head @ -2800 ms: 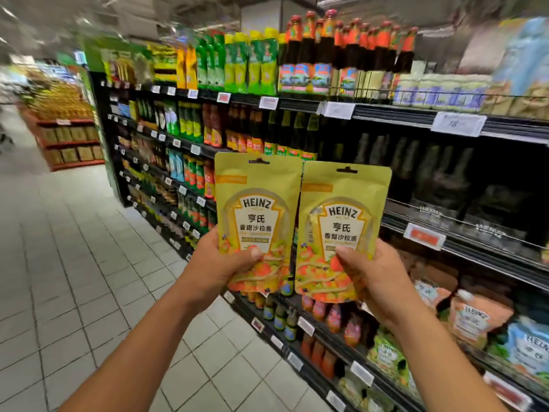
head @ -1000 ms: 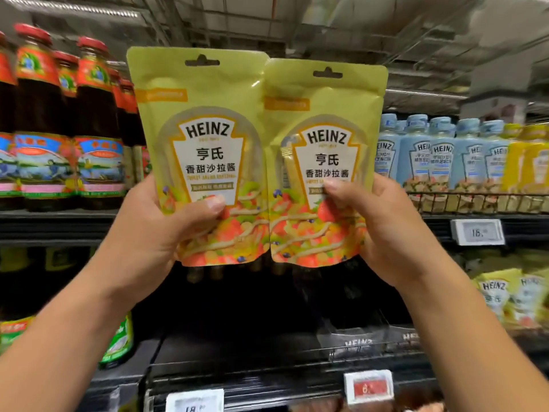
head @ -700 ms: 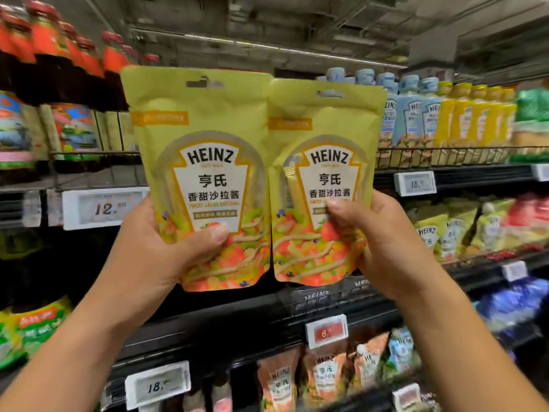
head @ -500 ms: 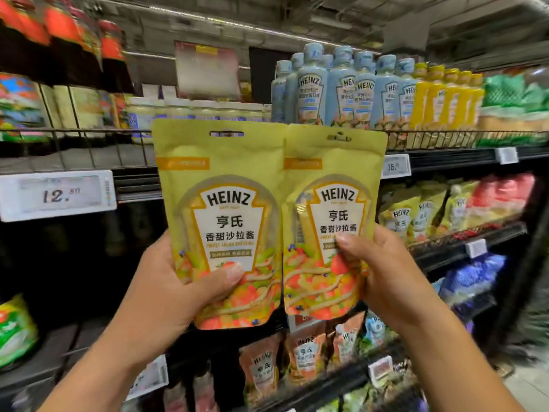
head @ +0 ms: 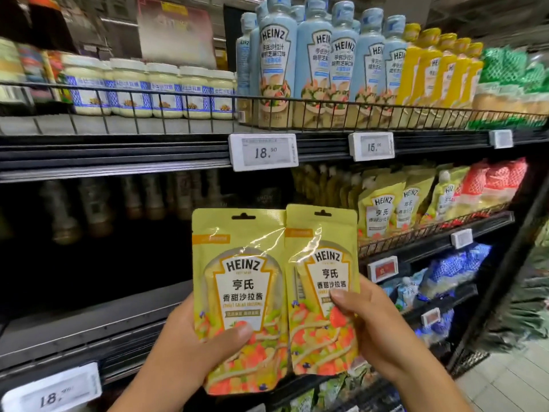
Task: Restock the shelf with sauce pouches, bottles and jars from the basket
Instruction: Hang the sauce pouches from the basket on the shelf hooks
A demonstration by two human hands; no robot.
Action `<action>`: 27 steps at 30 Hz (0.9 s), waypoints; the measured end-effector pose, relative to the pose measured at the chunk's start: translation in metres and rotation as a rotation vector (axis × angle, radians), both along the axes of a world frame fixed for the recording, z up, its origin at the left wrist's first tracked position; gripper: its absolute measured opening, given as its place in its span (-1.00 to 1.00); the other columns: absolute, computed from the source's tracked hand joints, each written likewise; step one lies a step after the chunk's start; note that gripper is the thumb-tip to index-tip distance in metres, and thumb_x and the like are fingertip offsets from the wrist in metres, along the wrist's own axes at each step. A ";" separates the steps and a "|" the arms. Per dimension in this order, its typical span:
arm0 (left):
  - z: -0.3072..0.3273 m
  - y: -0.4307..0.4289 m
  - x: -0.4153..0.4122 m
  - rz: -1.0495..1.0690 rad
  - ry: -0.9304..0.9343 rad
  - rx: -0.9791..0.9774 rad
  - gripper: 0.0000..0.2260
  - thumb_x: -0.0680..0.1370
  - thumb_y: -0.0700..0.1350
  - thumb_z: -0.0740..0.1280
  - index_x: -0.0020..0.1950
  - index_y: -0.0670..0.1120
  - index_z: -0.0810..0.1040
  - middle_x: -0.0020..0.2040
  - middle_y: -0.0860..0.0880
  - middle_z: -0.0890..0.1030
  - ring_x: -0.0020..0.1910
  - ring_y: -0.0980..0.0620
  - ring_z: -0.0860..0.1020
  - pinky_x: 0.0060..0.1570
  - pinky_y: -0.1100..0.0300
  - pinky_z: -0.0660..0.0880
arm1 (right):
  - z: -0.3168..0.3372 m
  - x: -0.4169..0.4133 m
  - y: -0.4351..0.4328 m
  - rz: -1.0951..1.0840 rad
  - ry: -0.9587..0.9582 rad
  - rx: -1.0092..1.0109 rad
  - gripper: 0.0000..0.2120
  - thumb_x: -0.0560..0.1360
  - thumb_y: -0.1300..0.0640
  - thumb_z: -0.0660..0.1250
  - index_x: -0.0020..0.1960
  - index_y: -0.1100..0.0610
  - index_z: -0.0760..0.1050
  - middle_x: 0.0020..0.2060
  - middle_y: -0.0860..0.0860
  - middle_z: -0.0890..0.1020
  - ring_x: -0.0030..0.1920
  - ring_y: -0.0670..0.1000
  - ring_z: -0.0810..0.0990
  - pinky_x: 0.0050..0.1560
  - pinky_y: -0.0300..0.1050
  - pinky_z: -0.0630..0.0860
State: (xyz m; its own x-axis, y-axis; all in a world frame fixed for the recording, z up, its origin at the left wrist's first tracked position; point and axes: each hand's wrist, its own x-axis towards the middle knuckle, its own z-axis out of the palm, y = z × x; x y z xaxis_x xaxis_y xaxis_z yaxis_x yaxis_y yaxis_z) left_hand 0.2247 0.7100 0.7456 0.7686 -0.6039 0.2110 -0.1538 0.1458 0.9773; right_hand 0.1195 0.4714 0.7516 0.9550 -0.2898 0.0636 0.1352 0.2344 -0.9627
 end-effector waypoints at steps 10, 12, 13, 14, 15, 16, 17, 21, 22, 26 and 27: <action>0.009 -0.053 0.023 0.162 0.204 -0.084 -0.48 0.19 0.02 0.65 0.12 0.06 0.66 0.12 -0.14 0.70 0.07 -0.18 0.68 -0.04 -0.04 0.64 | 0.026 0.048 -0.077 0.091 0.075 -0.067 -0.72 0.31 0.08 0.56 0.01 0.06 0.69 0.01 0.21 0.72 -0.07 0.19 0.74 -0.21 -0.03 0.65; 0.020 -0.060 0.030 0.212 0.211 -0.105 -0.50 0.23 -0.09 0.67 0.14 -0.02 0.66 0.10 -0.16 0.70 0.04 -0.17 0.69 -0.12 0.04 0.66 | 0.037 0.063 -0.085 0.109 0.073 -0.088 -0.71 0.29 0.08 0.60 -0.01 0.07 0.69 -0.02 0.19 0.73 -0.10 0.18 0.74 -0.24 -0.04 0.65; 0.028 -0.062 0.034 0.247 0.207 -0.111 -0.50 0.23 -0.11 0.64 0.15 -0.05 0.65 0.08 -0.16 0.71 0.02 -0.16 0.70 -0.15 0.07 0.66 | 0.043 0.072 -0.089 0.104 0.071 -0.099 -0.67 0.26 0.06 0.58 0.00 0.08 0.68 -0.05 0.19 0.74 -0.12 0.17 0.75 -0.26 -0.06 0.65; 0.035 -0.065 0.041 0.283 0.202 -0.117 -0.52 0.24 -0.09 0.58 0.14 -0.08 0.64 0.06 -0.16 0.71 -0.01 -0.14 0.71 -0.18 0.10 0.66 | 0.050 0.080 -0.091 0.093 0.068 -0.112 -0.61 0.23 0.04 0.55 0.03 0.10 0.66 -0.07 0.18 0.74 -0.14 0.15 0.75 -0.27 -0.06 0.64; 0.043 -0.067 0.048 0.316 0.202 -0.120 -0.55 0.24 -0.09 0.55 0.12 -0.12 0.65 0.02 -0.17 0.72 -0.06 -0.11 0.72 -0.22 0.12 0.65 | 0.056 0.090 -0.094 0.082 0.065 -0.130 -0.53 0.21 0.03 0.55 0.08 0.15 0.63 -0.09 0.19 0.74 -0.15 0.16 0.75 -0.27 -0.05 0.64; 0.049 -0.070 0.057 0.354 0.207 -0.114 -0.60 0.25 -0.10 0.53 0.07 -0.16 0.66 -0.02 -0.19 0.72 -0.12 -0.09 0.72 -0.25 0.14 0.65 | 0.063 0.099 -0.097 0.062 0.080 -0.158 -0.47 0.22 0.02 0.57 0.12 0.22 0.59 -0.11 0.20 0.74 -0.16 0.17 0.75 -0.27 -0.03 0.64; 0.055 -0.073 0.066 0.405 0.233 -0.103 -0.65 0.27 -0.12 0.54 0.01 -0.20 0.67 -0.06 -0.19 0.73 -0.17 -0.06 0.72 -0.25 0.15 0.66 | 0.068 0.108 -0.100 0.037 0.096 -0.194 -0.46 0.25 0.04 0.59 0.12 0.29 0.56 -0.15 0.20 0.74 -0.18 0.17 0.75 -0.29 -0.03 0.64; 0.072 -0.087 0.104 0.450 0.326 -0.105 -0.78 0.38 -0.20 0.51 0.01 -0.16 0.65 -0.13 -0.10 0.74 -0.24 0.04 0.71 -0.14 0.15 0.65 | 0.084 0.149 -0.113 -0.104 0.119 -0.297 -0.70 0.36 0.11 0.59 -0.04 0.29 0.64 -0.25 0.11 0.75 -0.26 0.06 0.74 -0.28 -0.06 0.66; 0.074 -0.090 0.114 0.415 0.313 -0.087 -0.79 0.43 -0.20 0.48 0.05 -0.12 0.64 -0.13 -0.08 0.74 -0.25 0.06 0.71 -0.11 0.14 0.65 | 0.087 0.159 -0.115 -0.091 0.116 -0.321 -0.74 0.37 0.07 0.58 -0.06 0.22 0.67 -0.20 0.07 0.76 -0.23 0.02 0.74 -0.11 -0.03 0.67; 0.074 -0.097 0.150 0.397 0.271 -0.022 -0.78 0.51 -0.21 0.42 0.15 -0.07 0.61 -0.08 -0.08 0.73 -0.26 0.07 0.70 -0.31 0.16 0.65 | 0.096 0.192 -0.125 0.066 0.179 -0.480 -0.75 0.49 -0.11 0.44 0.05 0.03 0.64 -0.17 -0.07 0.76 -0.30 -0.08 0.72 0.05 -0.06 0.56; 0.073 -0.099 0.157 0.397 0.259 -0.019 -0.78 0.51 -0.22 0.43 0.15 -0.07 0.62 -0.11 -0.06 0.74 -0.26 0.07 0.71 -0.34 0.19 0.63 | 0.096 0.200 -0.129 0.040 0.188 -0.500 -0.66 0.47 -0.13 0.47 0.14 0.04 0.60 -0.07 0.00 0.76 -0.22 -0.02 0.74 0.01 -0.05 0.61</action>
State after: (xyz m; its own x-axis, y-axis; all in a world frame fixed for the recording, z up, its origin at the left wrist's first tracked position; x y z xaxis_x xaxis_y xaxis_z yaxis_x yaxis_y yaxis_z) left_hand 0.3814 0.6108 0.8187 0.9681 -0.2503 -0.0095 0.0468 0.1436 0.9885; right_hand 0.3197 0.3427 0.8472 0.9728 -0.2313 0.0110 -0.0504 -0.2581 -0.9648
